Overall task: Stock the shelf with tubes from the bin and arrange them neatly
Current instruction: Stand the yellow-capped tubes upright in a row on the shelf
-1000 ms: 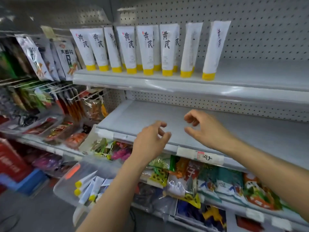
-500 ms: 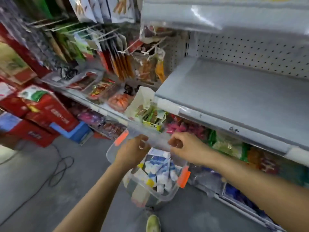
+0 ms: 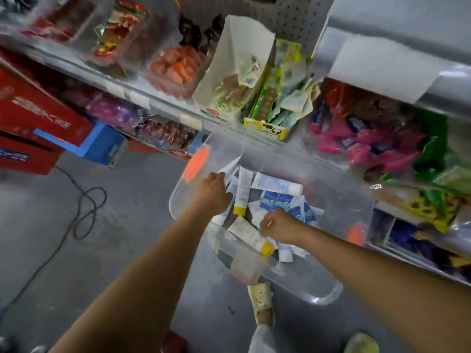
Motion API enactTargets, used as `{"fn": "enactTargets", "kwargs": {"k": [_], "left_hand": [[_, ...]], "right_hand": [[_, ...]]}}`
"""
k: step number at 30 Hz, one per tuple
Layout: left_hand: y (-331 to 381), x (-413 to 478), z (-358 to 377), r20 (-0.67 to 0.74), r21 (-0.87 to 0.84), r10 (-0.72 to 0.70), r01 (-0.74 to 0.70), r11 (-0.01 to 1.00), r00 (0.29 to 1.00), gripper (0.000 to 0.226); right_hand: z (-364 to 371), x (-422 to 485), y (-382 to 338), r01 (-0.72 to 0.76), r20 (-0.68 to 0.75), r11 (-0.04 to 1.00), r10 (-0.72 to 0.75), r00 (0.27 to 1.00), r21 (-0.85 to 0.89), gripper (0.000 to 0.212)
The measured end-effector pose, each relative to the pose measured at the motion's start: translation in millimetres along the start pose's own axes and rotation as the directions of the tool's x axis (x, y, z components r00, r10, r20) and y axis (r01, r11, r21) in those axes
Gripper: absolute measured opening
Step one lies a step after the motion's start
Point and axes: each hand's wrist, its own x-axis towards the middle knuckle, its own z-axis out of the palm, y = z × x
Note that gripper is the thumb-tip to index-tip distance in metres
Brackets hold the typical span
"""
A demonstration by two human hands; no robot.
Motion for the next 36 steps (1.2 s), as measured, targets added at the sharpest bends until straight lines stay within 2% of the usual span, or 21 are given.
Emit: {"fn": "enactTargets", "kwargs": {"k": [2,5,8,11,13,15,18,19,21,24,27,30,33,36], "left_hand": [[-8,16,16,0.004,0.09,0.038,-0.038,0.995,0.999,0.065],[-7,34,33,-0.042,0.309,0.018,-0.004,0.951,0.999,0.072],[-2,49,37,-0.069,0.424,-0.052,0.077,0.902,0.996,0.068],[-6,62,41,-0.041,0.463,-0.064,0.075,0.883,0.997,0.058],[-8,63,44,-0.025,0.345,-0.1,0.103,0.933,0.995,0.056],[-7,59,41,0.004,0.139,-0.172,0.17,0.976,0.985,0.053],[-6,46,28,0.072,-0.16,-0.267,0.275,0.948,0.961,0.045],[-6,39,23,0.098,-0.27,-0.303,0.319,0.909,0.948,0.043],[-2,20,14,0.169,-0.476,-0.346,0.384,0.791,0.923,0.038],[12,-17,6,0.174,-0.651,-0.322,0.354,0.671,0.93,0.029],[34,-59,1,0.114,-0.778,-0.32,0.285,0.56,0.941,0.027],[64,-105,-1,0.102,-0.912,-0.32,0.217,0.347,0.942,0.014],[106,-159,-4,0.147,-0.954,-0.213,0.196,0.227,0.966,0.002],[164,-213,-8,0.162,-0.975,-0.087,0.173,0.139,0.983,0.014]], "right_hand": [[17,14,3,-0.016,0.069,1.0,0.018,0.997,-0.024,0.03],[41,29,12,-0.091,0.069,0.99,0.099,0.993,-0.108,0.037],[59,37,18,-0.143,-0.017,0.968,0.143,0.99,-0.204,0.043],[68,42,16,-0.143,-0.065,0.943,0.129,0.989,-0.3,0.05],[70,44,15,-0.127,-0.02,0.94,0.127,0.992,-0.316,0.052],[66,43,15,-0.147,0.039,0.957,0.161,0.986,-0.249,0.05],[49,34,17,-0.23,0.177,0.969,0.212,0.961,0.088,0.026],[42,27,16,-0.27,0.195,0.947,0.236,0.952,0.173,0.017],[31,10,16,-0.324,0.214,0.915,0.276,0.937,0.24,0.019],[18,-21,18,-0.29,0.218,0.893,0.224,0.95,0.344,0.021],[2,-56,23,-0.193,0.141,0.845,0.141,0.98,0.498,0.018],[-19,-96,33,-0.062,0.028,0.795,0.057,0.998,0.604,0.03],[-45,-148,51,0.085,-0.116,0.749,-0.011,0.993,0.657,0.03],[-71,-208,77,0.199,-0.226,0.722,-0.061,0.972,0.663,0.027]]}}
